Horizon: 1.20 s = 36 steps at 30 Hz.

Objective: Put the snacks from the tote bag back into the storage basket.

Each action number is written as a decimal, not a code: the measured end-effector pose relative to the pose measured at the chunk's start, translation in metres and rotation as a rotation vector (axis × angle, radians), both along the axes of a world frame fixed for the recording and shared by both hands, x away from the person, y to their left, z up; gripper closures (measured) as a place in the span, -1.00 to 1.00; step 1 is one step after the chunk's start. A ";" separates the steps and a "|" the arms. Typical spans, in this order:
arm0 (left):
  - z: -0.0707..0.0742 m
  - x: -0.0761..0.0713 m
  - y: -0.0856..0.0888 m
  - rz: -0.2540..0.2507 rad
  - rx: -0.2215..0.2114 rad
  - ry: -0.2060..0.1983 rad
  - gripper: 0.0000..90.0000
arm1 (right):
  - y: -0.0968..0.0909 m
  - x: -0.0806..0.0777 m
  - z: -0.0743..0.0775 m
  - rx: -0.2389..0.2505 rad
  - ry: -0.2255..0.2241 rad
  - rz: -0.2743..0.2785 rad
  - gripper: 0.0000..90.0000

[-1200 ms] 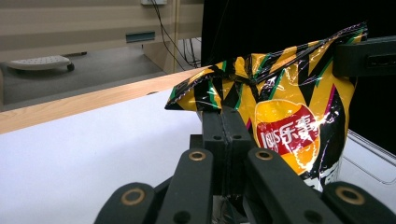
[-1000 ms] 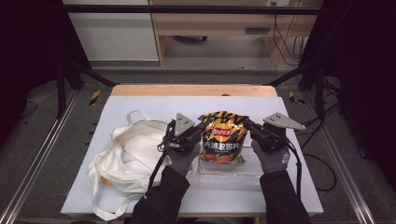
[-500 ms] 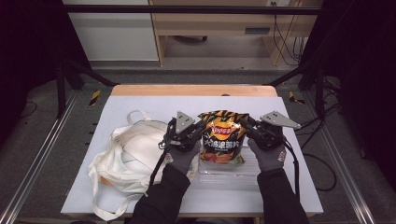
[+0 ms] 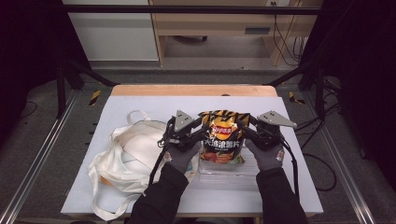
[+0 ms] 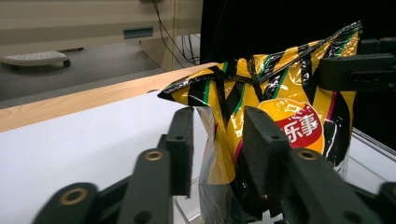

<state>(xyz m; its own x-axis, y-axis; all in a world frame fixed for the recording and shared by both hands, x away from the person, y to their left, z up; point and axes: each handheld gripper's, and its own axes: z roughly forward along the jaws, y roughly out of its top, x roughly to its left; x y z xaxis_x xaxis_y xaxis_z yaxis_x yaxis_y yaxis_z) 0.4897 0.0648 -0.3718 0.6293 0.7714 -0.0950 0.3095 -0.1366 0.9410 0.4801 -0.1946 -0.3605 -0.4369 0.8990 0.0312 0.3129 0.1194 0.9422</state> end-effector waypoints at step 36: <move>0.005 -0.037 0.121 -0.046 0.142 0.007 -0.29 | -0.041 -0.051 -0.008 -0.031 -0.030 0.012 -0.54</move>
